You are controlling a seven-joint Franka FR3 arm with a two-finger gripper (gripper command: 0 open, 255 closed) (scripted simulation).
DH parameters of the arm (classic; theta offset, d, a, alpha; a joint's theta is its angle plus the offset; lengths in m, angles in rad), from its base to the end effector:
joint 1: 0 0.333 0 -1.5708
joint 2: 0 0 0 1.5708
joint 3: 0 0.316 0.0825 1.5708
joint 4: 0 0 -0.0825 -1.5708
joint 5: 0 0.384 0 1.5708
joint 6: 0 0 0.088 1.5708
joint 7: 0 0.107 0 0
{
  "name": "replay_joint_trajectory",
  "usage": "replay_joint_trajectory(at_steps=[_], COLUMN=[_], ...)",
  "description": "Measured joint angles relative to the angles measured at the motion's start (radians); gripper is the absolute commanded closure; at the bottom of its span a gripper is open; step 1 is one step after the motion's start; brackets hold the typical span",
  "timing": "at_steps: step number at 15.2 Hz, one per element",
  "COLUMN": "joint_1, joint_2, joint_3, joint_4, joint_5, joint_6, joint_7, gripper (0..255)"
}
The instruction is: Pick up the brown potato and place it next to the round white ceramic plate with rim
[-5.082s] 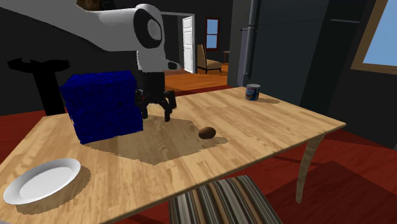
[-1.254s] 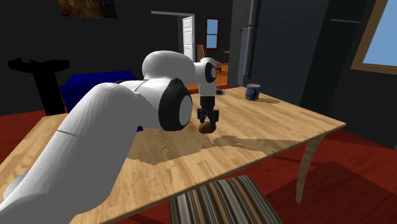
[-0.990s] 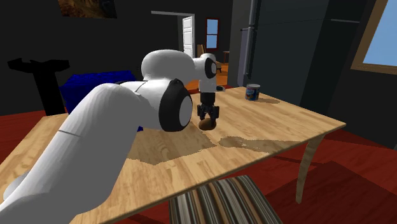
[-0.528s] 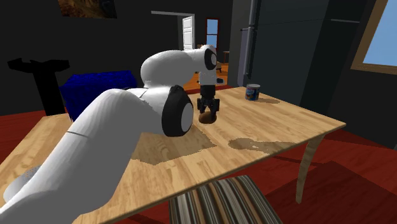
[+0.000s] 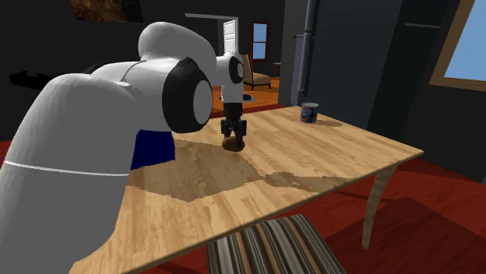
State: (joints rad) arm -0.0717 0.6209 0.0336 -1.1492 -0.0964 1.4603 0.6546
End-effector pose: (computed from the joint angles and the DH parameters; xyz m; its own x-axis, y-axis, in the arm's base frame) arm 0.6937 -0.0437 0.4186 0.7394 -0.6442 -0.1958 -0.5993 -0.7622 0.2446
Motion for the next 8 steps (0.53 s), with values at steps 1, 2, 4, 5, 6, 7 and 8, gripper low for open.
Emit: replay_joint_trajectory(at_steps=[1, 2, 4, 5, 6, 7, 8], joint_1=[0.014, 0.028, 0.05, 0.065, 0.075, 0.087, 0.1], joint_2=[-0.036, -0.059, -0.097, -0.12, -0.129, -0.149, -0.173], joint_3=[0.007, 0.013, 0.025, 0.032, 0.038, 0.044, 0.052], joint_4=[-0.058, -0.099, -0.15, -0.182, -0.195, -0.227, -0.256], joint_5=[0.004, 0.007, 0.014, 0.018, 0.021, 0.025, 0.03], joint_6=[0.02, 0.037, 0.048, 0.055, 0.059, 0.07, 0.073], joint_7=[0.023, 0.044, 0.077, 0.1, 0.116, 0.135, 0.156], gripper=[255, 255, 255, 255, 255, 255, 255])
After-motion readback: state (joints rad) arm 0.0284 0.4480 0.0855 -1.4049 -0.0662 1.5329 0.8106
